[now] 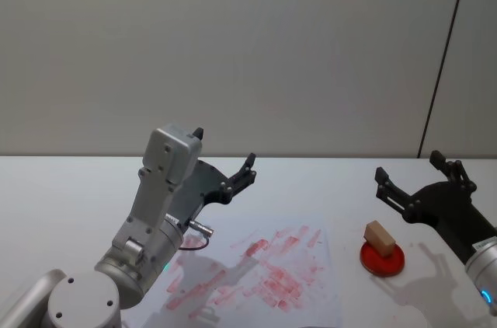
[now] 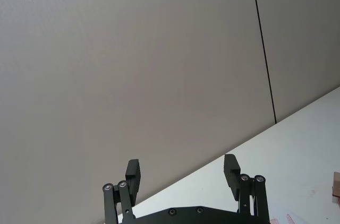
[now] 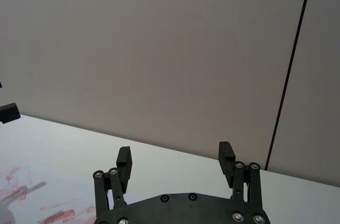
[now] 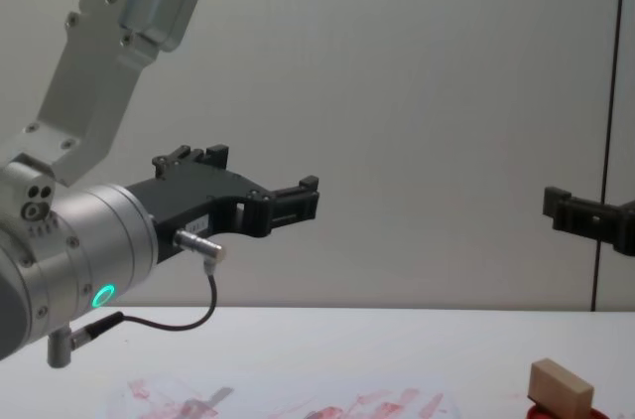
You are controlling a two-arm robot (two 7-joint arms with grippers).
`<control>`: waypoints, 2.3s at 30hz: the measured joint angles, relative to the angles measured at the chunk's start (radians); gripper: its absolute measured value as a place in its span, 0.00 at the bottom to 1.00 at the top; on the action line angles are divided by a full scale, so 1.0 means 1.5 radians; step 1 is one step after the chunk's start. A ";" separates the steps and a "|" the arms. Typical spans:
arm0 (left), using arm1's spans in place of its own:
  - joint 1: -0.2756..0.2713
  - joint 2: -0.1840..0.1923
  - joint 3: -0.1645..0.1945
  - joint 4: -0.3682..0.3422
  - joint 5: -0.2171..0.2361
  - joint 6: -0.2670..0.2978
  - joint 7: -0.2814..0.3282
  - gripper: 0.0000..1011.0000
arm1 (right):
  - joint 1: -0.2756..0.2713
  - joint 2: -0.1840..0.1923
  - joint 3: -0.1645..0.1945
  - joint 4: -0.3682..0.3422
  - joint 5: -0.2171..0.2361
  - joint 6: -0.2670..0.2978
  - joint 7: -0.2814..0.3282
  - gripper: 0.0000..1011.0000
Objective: Use the one hand to pick up the stamp and affix it onto the A4 paper.
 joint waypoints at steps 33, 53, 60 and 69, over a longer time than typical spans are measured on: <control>0.000 0.000 0.000 0.000 0.000 0.000 0.000 0.99 | 0.005 0.004 0.002 0.015 -0.008 0.010 0.024 0.99; 0.000 0.000 0.000 0.000 0.000 0.000 0.000 0.99 | 0.020 0.007 -0.003 0.086 -0.035 0.063 0.089 0.99; 0.000 0.000 0.000 0.000 0.000 0.000 0.000 0.99 | 0.026 0.003 -0.009 0.108 -0.048 0.079 0.100 0.99; 0.000 0.000 0.000 0.000 0.000 0.000 0.000 0.99 | 0.039 -0.010 -0.016 0.137 -0.062 0.097 0.105 0.99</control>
